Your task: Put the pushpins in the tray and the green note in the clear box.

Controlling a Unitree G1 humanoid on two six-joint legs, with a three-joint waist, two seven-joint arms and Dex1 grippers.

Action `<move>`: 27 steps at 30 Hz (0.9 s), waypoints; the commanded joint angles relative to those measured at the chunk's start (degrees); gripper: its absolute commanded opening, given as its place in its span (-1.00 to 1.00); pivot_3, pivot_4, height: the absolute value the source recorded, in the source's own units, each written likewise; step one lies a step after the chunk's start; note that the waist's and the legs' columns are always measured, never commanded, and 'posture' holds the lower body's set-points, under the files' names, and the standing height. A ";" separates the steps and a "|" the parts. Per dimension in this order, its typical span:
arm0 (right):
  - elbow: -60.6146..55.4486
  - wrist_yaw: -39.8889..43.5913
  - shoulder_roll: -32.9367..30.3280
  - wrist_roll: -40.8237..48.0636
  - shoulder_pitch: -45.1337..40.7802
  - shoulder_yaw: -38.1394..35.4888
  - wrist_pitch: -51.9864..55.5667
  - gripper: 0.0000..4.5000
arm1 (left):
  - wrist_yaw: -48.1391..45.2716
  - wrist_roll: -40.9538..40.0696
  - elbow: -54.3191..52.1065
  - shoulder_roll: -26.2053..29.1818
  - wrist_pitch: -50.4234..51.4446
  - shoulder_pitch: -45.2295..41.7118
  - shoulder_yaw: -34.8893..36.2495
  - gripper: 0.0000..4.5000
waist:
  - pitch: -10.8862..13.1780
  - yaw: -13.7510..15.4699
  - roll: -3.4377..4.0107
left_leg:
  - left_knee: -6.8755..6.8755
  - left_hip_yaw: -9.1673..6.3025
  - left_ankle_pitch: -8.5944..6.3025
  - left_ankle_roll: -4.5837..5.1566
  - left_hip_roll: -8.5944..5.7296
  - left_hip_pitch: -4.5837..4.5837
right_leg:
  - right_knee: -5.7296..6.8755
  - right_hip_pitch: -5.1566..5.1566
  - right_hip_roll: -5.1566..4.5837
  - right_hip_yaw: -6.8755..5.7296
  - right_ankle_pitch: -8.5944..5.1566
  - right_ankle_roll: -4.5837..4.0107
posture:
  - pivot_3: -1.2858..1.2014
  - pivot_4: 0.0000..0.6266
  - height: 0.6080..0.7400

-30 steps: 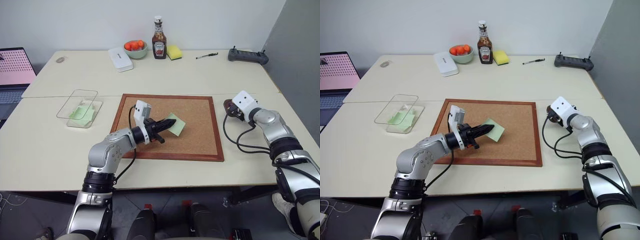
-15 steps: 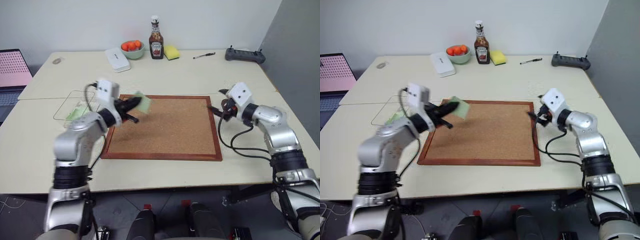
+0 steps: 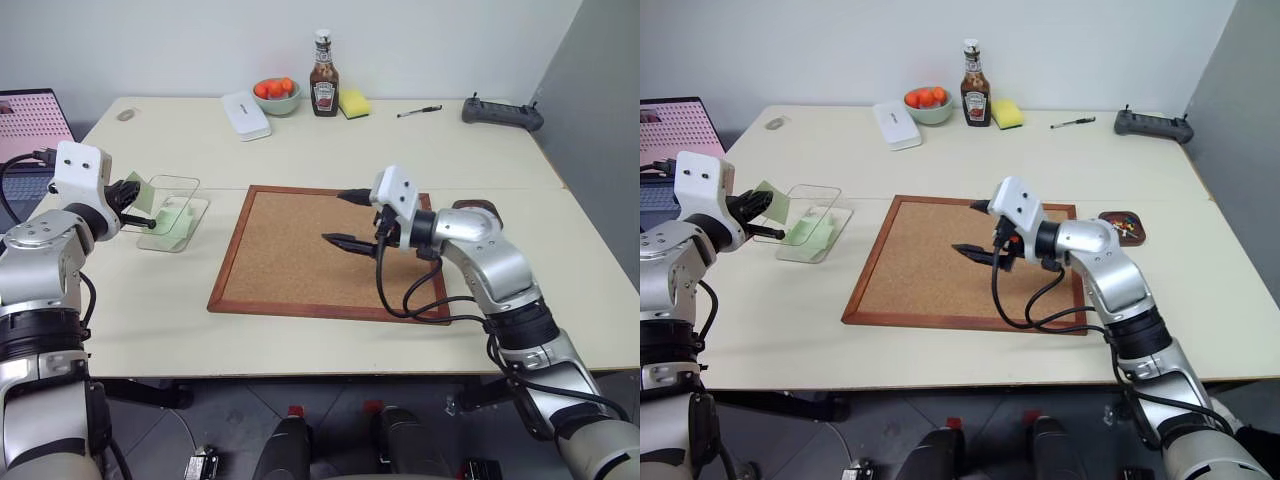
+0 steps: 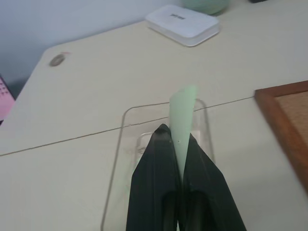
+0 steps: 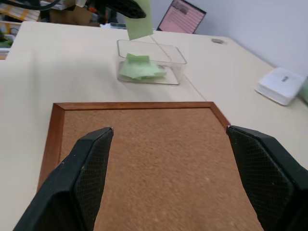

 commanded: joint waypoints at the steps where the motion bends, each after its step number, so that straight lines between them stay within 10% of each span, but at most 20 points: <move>1: -2.08 -0.39 0.91 -0.54 -1.27 0.78 0.80 0.78 | 1.06 3.69 8.35 1.02 -6.32 -4.97 -1.44 -1.00 | -0.02 0.11 -0.03 | 0.00 -0.02 0.00 0.00 -0.02 -0.04 | 0.01 -0.04 -0.01 -0.03 0.00 0.00 | 0.03 -0.52 1.00; 23: -4.27 -0.18 1.27 -1.70 0.14 1.58 1.82 0.79 | -1.17 5.20 18.53 -0.46 -10.29 -9.73 -2.12 0.69 | -0.02 -0.23 -0.04 | 0.05 -0.02 0.02 -0.02 0.00 -0.37 | 0.15 -0.37 0.00 -0.05 0.01 0.00 | 0.03 -0.52 1.00; 27: -4.89 -0.78 1.60 -1.01 0.62 0.51 1.95 0.79 | -2.37 3.22 13.59 -1.59 -12.65 -8.98 -0.75 0.75 | -0.02 -0.22 -0.04 | 0.06 -0.02 0.02 -0.02 0.01 -0.37 | 0.16 -0.36 0.00 -0.05 0.02 0.00 | 0.03 -0.52 1.00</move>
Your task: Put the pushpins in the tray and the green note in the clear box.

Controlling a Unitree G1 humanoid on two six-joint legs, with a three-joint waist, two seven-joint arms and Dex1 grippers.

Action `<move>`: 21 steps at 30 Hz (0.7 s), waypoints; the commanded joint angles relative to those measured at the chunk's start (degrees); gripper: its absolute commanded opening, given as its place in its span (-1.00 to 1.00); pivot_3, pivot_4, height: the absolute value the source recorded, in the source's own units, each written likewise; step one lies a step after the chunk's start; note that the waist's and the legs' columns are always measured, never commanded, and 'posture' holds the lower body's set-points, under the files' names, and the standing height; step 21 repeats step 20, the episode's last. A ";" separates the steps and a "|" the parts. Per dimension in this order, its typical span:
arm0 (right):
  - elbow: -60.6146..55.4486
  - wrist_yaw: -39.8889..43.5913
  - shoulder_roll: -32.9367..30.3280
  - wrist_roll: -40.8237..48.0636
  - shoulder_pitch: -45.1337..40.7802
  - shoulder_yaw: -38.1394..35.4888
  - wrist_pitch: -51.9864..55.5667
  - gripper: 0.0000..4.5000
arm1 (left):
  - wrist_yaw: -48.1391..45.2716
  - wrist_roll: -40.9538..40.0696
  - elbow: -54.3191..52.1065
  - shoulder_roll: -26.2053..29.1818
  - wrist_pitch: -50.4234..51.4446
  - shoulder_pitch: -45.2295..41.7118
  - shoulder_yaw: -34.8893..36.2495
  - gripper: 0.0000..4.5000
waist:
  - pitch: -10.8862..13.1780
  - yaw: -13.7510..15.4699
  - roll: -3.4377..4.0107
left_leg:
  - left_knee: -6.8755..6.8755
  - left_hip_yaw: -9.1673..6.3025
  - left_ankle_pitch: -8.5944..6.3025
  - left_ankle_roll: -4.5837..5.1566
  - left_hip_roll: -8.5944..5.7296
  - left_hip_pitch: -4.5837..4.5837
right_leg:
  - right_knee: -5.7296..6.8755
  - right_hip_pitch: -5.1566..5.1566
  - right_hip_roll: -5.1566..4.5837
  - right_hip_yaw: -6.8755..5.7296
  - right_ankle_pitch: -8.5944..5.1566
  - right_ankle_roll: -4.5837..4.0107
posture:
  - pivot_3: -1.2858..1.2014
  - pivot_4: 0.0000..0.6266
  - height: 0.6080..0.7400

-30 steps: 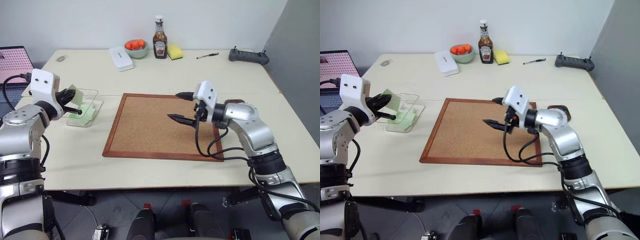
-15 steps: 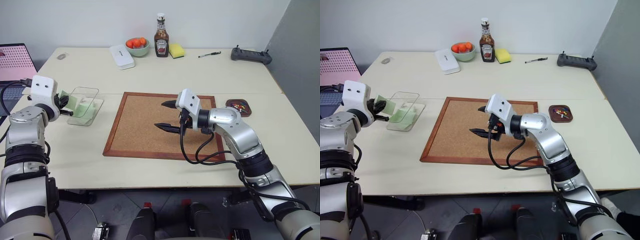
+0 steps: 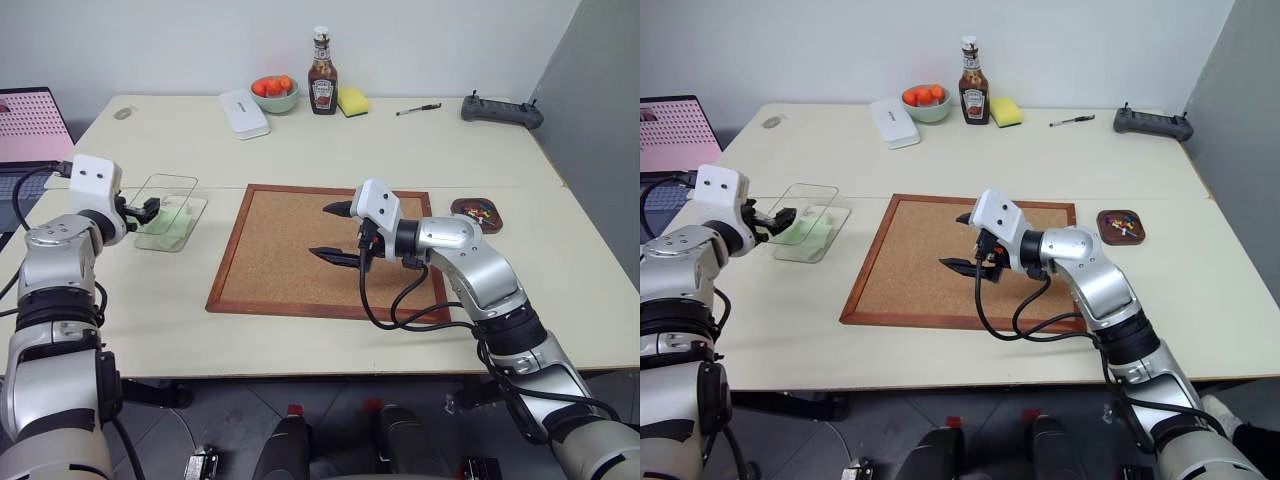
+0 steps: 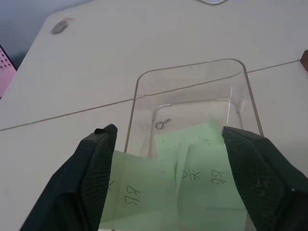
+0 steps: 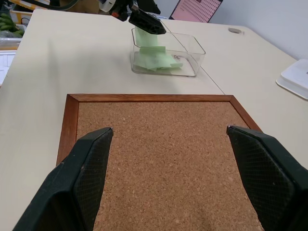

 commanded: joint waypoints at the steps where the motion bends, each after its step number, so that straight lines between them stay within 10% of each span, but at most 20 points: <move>1: -3.40 -0.72 0.23 0.89 0.39 -1.25 -0.36 0.79 | -1.30 -2.47 -7.43 -0.38 -2.92 -0.21 2.15 0.75 | 0.00 0.06 0.00 | 0.00 0.00 0.00 0.00 0.00 0.00 | 0.00 0.00 0.00 0.00 0.00 0.00 | 0.03 -0.52 1.00; 12: -11.76 -5.43 -7.54 5.24 13.07 -13.49 6.03 0.79 | -6.96 -12.85 -54.59 -3.46 12.45 27.07 3.61 0.75 | -0.01 0.12 -0.01 | 0.02 0.05 0.00 0.00 0.01 -0.06 | -0.08 0.02 -0.23 0.09 0.15 -0.25 | 0.03 -0.52 1.00; 21: -13.74 -9.55 -9.28 6.40 17.33 -17.06 9.83 0.79 | -5.74 -14.38 -62.43 -6.25 14.01 34.66 4.01 0.75 | 0.00 0.10 0.00 | 0.04 0.13 0.01 0.01 0.10 0.17 | 0.04 0.10 0.03 0.08 0.06 -0.12 | 0.03 -0.52 1.00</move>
